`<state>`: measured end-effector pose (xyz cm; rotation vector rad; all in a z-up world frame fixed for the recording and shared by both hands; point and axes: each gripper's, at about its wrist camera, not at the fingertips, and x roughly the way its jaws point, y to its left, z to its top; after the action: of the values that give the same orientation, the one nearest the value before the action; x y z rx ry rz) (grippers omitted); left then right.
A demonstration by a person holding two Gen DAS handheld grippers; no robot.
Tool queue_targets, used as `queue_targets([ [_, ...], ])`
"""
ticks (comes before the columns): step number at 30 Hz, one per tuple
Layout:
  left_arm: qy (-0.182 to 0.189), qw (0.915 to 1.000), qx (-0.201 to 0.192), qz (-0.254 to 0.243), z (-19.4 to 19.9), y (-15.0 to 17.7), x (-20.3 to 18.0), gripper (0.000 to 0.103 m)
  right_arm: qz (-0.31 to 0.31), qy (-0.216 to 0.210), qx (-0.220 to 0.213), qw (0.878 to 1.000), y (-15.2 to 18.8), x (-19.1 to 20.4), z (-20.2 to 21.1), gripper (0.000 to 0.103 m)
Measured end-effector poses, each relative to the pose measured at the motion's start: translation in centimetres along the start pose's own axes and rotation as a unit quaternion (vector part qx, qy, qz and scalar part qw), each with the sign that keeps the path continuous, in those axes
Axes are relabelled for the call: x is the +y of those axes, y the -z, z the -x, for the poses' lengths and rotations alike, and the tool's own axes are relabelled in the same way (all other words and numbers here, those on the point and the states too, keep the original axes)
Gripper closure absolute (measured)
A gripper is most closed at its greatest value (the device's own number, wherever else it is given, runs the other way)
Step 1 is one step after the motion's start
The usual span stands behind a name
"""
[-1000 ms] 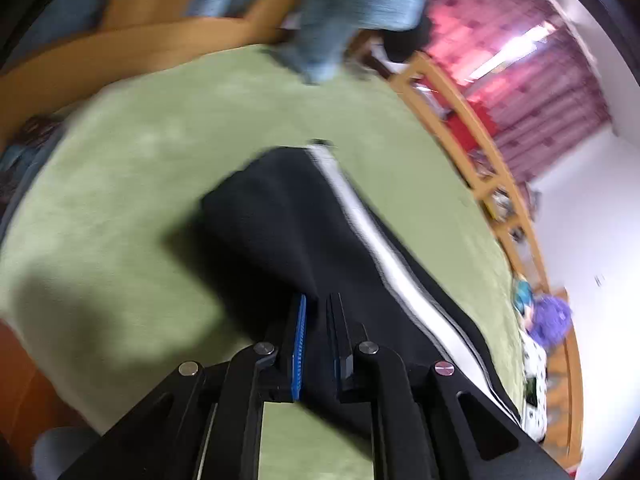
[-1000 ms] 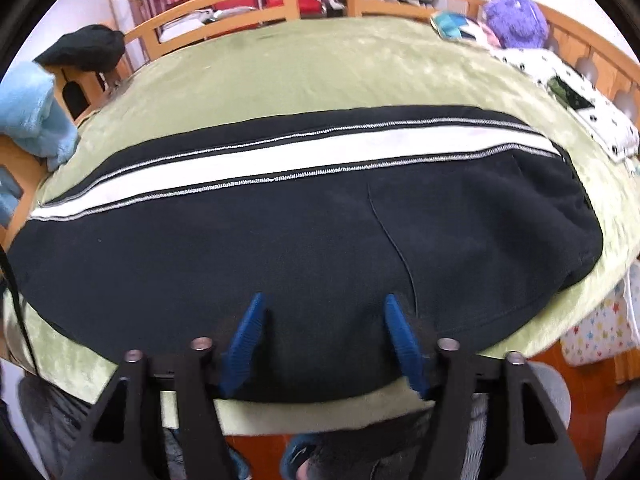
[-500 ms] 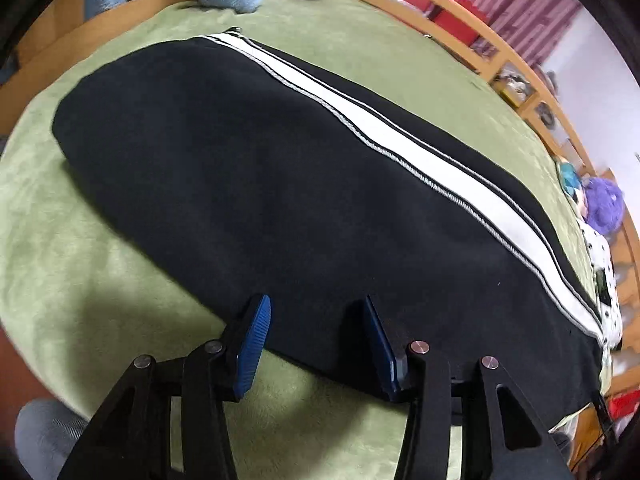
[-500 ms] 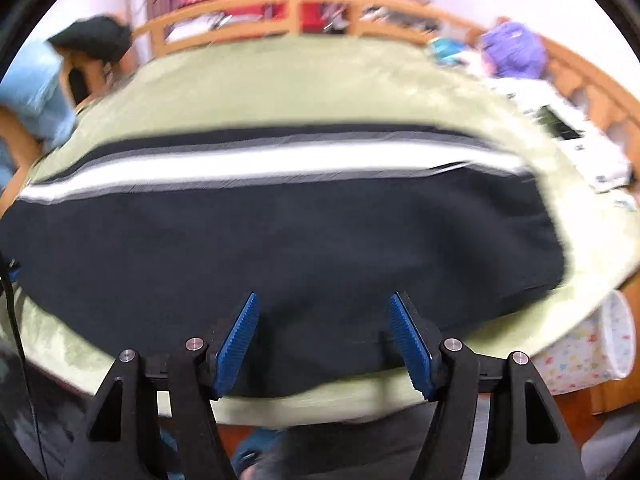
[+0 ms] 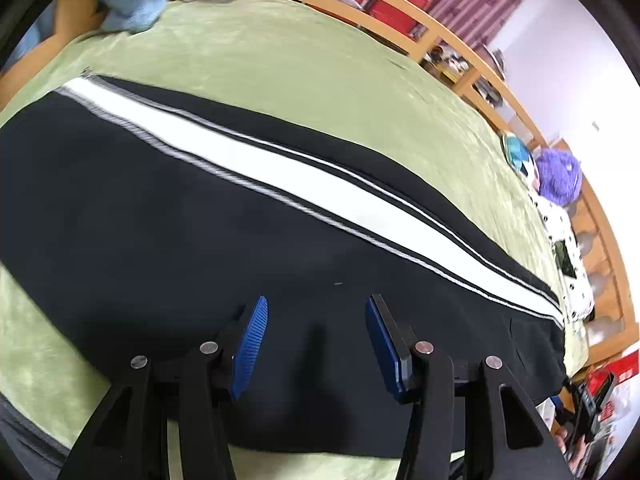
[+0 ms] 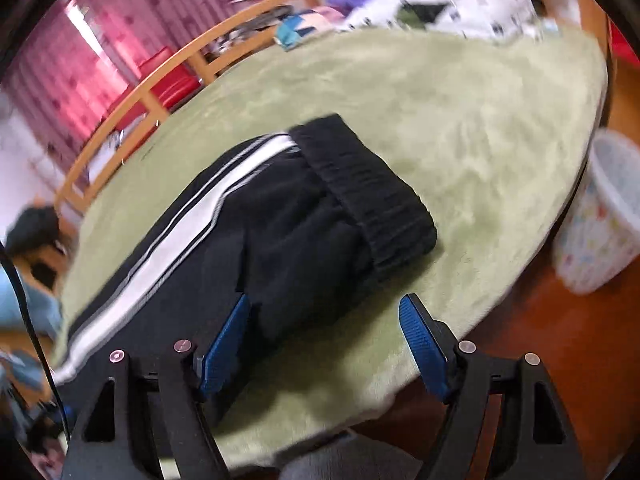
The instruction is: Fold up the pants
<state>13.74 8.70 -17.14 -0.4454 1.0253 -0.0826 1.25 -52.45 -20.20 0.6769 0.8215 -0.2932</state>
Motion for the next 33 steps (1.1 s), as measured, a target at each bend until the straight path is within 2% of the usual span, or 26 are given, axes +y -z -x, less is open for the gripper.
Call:
queue_targets([
  [2,-0.009,0.9999,0.012,-0.008,-0.9,0.0,-0.7,0.054,-0.034,-0.020,0.008,0.999,-0.6,-1.2,-1.7,0.025],
  [5,-0.048,0.9978,0.043,-0.014,-3.7,0.5,-1.3,0.051,-0.110,-0.067,0.030,0.991,-2.0,-3.1,-4.7,0.023],
  [6,-0.054,0.9972,0.050,-0.012,-4.3,0.9,-1.4,0.051,-0.125,-0.076,0.028,0.989,-2.5,-3.4,-5.3,0.025],
  [7,-0.060,0.9970,0.046,-0.015,-4.5,1.1,-1.4,0.051,-0.134,-0.069,0.024,0.988,-2.9,-3.4,-5.6,0.032],
  [8,-0.064,0.9969,0.041,-0.021,-4.5,1.2,-1.6,0.050,-0.122,-0.052,0.015,0.991,-3.7,-2.9,-5.7,0.038],
  [9,-0.068,0.9964,0.040,-0.029,-4.3,1.3,-1.9,0.049,-0.098,-0.043,0.005,0.994,-4.2,-2.4,-5.6,0.051],
  [10,-0.070,0.9962,0.039,-0.031,-4.0,1.3,-2.0,0.049,-0.052,-0.031,-0.007,0.998,-4.8,-1.1,-4.9,0.058],
  [13,-0.045,0.9985,0.029,-0.015,-2.8,1.3,-1.4,0.049,0.044,-0.031,-0.064,0.996,-5.9,1.6,-2.0,0.061],
  [14,-0.039,0.9988,0.024,-0.015,-2.6,1.2,-1.4,0.049,0.071,-0.031,-0.081,0.994,-6.2,2.4,-1.3,0.061],
  [16,-0.050,0.9983,0.028,-0.014,-2.7,1.6,-0.3,0.049,0.087,-0.014,-0.082,0.993,-6.7,2.7,-2.1,0.061],
  [18,-0.038,0.9989,0.026,-0.010,-2.8,1.6,0.0,0.049,0.109,0.040,-0.051,0.992,-6.5,2.5,-5.4,0.059],
  [20,-0.039,0.9989,0.017,-0.018,-1.8,1.4,0.3,0.049,0.106,0.084,-0.011,0.991,-5.9,1.7,-8.3,0.048],
  [23,-0.051,0.9980,-0.022,-0.029,0.5,0.9,1.5,0.049,0.112,0.083,-0.014,0.990,-6.0,1.4,-6.6,0.044],
  [26,-0.063,0.9965,-0.051,-0.017,2.0,-0.5,3.8,0.049,0.090,0.087,-0.021,0.992,-5.6,1.4,-4.0,0.042],
  [28,-0.098,0.9931,-0.062,-0.012,1.9,-1.5,4.7,0.048,0.090,0.101,-0.024,0.990,-4.5,2.5,-2.6,0.040],
  [29,-0.121,0.9907,-0.060,-0.013,1.1,-1.9,4.6,0.046,0.102,0.117,-0.026,0.988,-3.9,3.7,-1.8,0.039],
  [31,-0.177,0.9839,-0.017,-0.023,-1.1,-2.0,6.3,0.046,0.130,0.121,-0.039,0.983,-3.0,6.2,-0.7,0.040],
  [32,-0.166,0.9857,-0.013,-0.023,-1.8,-1.8,6.6,0.046,0.142,0.121,-0.049,0.981,-2.2,7.8,0.2,0.040],
  [33,-0.159,0.9866,-0.025,-0.026,-1.3,-1.3,7.2,0.045,0.155,0.125,-0.057,0.978,-1.6,9.3,0.9,0.040],
])
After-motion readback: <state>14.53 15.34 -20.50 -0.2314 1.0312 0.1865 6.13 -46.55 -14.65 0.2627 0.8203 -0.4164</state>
